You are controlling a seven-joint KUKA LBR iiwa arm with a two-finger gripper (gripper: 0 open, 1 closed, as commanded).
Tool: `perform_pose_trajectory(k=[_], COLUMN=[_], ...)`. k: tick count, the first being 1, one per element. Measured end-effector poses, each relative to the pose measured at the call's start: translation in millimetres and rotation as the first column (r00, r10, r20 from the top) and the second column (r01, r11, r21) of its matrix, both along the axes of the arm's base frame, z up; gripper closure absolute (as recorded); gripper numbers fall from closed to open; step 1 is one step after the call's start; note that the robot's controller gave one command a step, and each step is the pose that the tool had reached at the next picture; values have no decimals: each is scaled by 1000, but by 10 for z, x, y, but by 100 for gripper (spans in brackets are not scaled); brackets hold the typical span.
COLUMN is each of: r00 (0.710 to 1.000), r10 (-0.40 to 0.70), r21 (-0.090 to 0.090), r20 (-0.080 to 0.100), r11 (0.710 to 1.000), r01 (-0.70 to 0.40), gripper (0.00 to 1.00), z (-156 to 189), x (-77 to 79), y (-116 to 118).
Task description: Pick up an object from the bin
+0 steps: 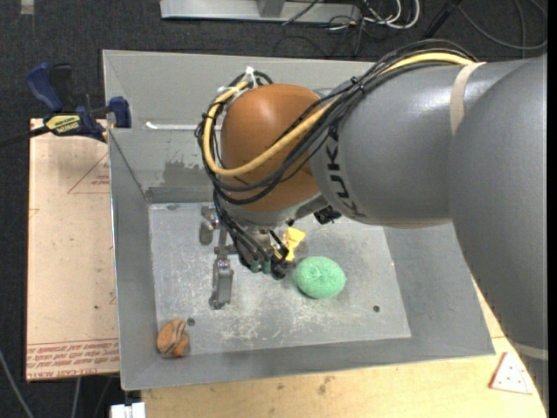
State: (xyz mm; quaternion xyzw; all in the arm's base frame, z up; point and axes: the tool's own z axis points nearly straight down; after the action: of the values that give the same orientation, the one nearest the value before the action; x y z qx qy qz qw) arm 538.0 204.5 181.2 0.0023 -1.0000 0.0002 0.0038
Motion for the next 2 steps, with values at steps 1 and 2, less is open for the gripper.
perform_pose_trajectory(k=[1,2], r00=[1000,999], r10=[-4,48], r21=[2,2], r20=[8,7], r11=[1000,999], r01=[4,-48], gripper=[0,0], z=[48,191], x=[20,40], y=[-10,-548])
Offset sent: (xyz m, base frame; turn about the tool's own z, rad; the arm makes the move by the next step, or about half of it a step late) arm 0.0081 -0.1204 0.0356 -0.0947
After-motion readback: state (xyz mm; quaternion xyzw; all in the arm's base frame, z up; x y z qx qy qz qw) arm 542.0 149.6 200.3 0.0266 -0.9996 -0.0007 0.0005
